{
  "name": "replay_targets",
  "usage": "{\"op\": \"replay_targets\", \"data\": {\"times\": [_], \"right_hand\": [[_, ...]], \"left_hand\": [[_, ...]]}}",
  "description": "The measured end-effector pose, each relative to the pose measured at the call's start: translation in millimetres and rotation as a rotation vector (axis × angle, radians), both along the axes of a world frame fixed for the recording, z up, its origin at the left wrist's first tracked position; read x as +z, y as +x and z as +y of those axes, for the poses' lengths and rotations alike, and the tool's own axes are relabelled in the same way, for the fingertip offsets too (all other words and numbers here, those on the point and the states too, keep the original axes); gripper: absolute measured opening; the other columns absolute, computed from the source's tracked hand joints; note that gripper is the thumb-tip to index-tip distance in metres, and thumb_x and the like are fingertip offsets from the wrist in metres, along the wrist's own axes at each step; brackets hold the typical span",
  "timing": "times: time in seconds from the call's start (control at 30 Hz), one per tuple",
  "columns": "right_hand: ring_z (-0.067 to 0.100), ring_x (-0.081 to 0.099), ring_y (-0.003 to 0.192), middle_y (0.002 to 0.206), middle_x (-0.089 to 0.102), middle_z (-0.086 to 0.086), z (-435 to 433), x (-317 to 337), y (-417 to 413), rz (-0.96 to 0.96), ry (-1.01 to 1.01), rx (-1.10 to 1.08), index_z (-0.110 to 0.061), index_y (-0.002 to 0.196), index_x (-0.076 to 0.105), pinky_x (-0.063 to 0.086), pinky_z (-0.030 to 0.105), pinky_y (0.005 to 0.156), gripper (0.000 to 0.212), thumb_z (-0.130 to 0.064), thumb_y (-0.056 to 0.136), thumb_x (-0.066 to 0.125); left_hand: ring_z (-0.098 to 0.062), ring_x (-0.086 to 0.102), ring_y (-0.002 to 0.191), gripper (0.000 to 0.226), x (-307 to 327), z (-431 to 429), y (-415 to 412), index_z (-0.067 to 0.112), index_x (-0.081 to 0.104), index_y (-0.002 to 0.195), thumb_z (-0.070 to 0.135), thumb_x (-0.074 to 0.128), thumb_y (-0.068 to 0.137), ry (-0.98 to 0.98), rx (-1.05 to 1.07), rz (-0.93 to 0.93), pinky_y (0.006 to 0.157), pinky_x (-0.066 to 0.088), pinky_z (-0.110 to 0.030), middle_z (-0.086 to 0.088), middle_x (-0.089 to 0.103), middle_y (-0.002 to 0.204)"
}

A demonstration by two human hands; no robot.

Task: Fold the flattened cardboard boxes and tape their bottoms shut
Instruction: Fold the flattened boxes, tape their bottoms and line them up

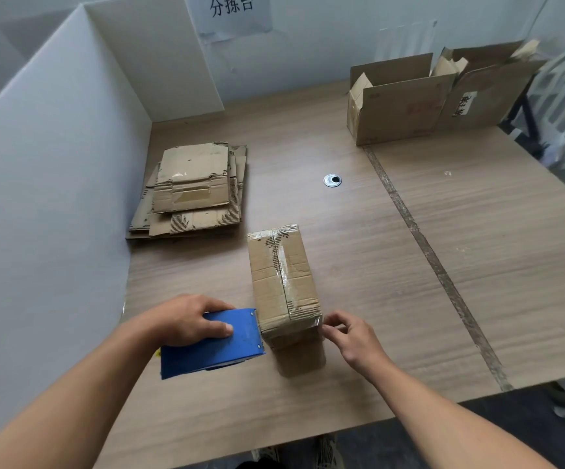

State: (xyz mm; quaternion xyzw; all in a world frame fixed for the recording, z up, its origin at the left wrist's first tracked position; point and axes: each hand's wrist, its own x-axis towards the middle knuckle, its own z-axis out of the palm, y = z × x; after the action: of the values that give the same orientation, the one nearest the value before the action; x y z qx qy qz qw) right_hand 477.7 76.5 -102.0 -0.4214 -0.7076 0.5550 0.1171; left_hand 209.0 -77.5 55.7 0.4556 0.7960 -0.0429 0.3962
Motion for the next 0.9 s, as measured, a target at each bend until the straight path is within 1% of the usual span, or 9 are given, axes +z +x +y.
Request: {"op": "replay_targets", "data": {"times": [0.07, 0.13, 0.23, 0.3, 0.37, 0.47, 0.6, 0.77, 0.9], "right_hand": [[0.012, 0.066, 0.078, 0.079, 0.070, -0.006, -4, -3, -1, -0.020, 0.009, 0.008, -0.023, 0.078, 0.068, 0.052, 0.036, 0.076, 0.013, -0.029, 0.088, 0.074], [0.012, 0.065, 0.082, 0.085, 0.068, -0.005, -4, -1, -1, -0.037, 0.058, 0.022, -0.024, 0.078, 0.067, 0.053, 0.036, 0.080, 0.012, -0.029, 0.087, 0.074], [0.003, 0.061, 0.095, 0.100, 0.063, -0.009, 1, 13, 3, -0.003, 0.148, 0.000, -0.034, 0.091, 0.063, 0.050, 0.026, 0.083, 0.012, -0.029, 0.087, 0.074], [-0.002, 0.059, 0.102, 0.108, 0.063, -0.013, 4, 25, 7, 0.048, 0.135, 0.023, -0.037, 0.099, 0.061, 0.049, 0.021, 0.083, 0.019, -0.028, 0.088, 0.074], [-0.001, 0.062, 0.105, 0.109, 0.067, -0.014, 4, 36, 6, 0.128, 0.033, 0.070, -0.035, 0.103, 0.063, 0.051, 0.021, 0.084, 0.019, -0.022, 0.090, 0.069], [0.008, 0.067, 0.098, 0.103, 0.072, -0.006, 2, 47, 3, 0.221, -0.129, 0.063, -0.026, 0.103, 0.067, 0.054, 0.023, 0.077, 0.022, -0.026, 0.082, 0.061], [0.010, 0.069, 0.095, 0.103, 0.070, -0.006, 7, 40, -1, 0.145, -0.043, 0.076, -0.029, 0.101, 0.064, 0.056, 0.028, 0.080, 0.024, -0.043, 0.083, 0.074], [0.012, 0.072, 0.087, 0.100, 0.071, -0.005, 12, 37, -5, 0.110, -0.033, 0.074, -0.027, 0.094, 0.065, 0.057, 0.033, 0.082, 0.021, -0.022, 0.082, 0.081], [0.010, 0.071, 0.081, 0.092, 0.071, -0.007, 18, 35, -6, 0.052, 0.079, 0.122, -0.023, 0.092, 0.067, 0.056, 0.031, 0.077, 0.019, -0.023, 0.081, 0.082]], "left_hand": [[-0.007, 0.060, 0.107, 0.040, 0, 0, 0, 0.053, 0.058, 0.127, 0.053, 0.063, 0.087, -0.001, 0.000, 0.005, 0.099, 0.046, -0.032, 0.020, 0.066, 0.119], [-0.008, 0.060, 0.108, 0.041, -1, 0, 1, 0.052, 0.058, 0.128, 0.054, 0.063, 0.087, -0.004, -0.003, 0.004, 0.099, 0.046, -0.033, 0.019, 0.066, 0.119], [-0.008, 0.060, 0.108, 0.046, -1, 1, 0, 0.053, 0.058, 0.127, 0.059, 0.061, 0.081, -0.007, 0.001, -0.008, 0.100, 0.046, -0.035, 0.019, 0.066, 0.120], [-0.008, 0.059, 0.108, 0.043, -1, 1, 0, 0.052, 0.058, 0.129, 0.055, 0.063, 0.086, -0.011, 0.002, -0.003, 0.100, 0.046, -0.034, 0.018, 0.065, 0.120], [-0.009, 0.059, 0.109, 0.041, 0, 1, 1, 0.052, 0.057, 0.130, 0.053, 0.063, 0.089, -0.009, 0.002, 0.002, 0.099, 0.045, -0.034, 0.018, 0.065, 0.121], [-0.009, 0.058, 0.109, 0.041, 0, 1, 0, 0.052, 0.057, 0.130, 0.053, 0.063, 0.090, -0.018, 0.005, -0.001, 0.099, 0.045, -0.033, 0.017, 0.064, 0.122], [-0.009, 0.058, 0.109, 0.041, 0, 1, 1, 0.051, 0.057, 0.130, 0.052, 0.063, 0.090, -0.019, 0.003, -0.002, 0.099, 0.045, -0.033, 0.017, 0.064, 0.122], [-0.009, 0.057, 0.111, 0.041, 0, 2, 1, 0.053, 0.055, 0.130, 0.054, 0.063, 0.089, -0.027, 0.007, 0.001, 0.102, 0.044, -0.036, 0.017, 0.063, 0.124], [-0.009, 0.058, 0.111, 0.043, -1, 2, -1, 0.053, 0.055, 0.130, 0.055, 0.062, 0.088, -0.031, 0.009, -0.002, 0.102, 0.044, -0.037, 0.018, 0.063, 0.123]]}}
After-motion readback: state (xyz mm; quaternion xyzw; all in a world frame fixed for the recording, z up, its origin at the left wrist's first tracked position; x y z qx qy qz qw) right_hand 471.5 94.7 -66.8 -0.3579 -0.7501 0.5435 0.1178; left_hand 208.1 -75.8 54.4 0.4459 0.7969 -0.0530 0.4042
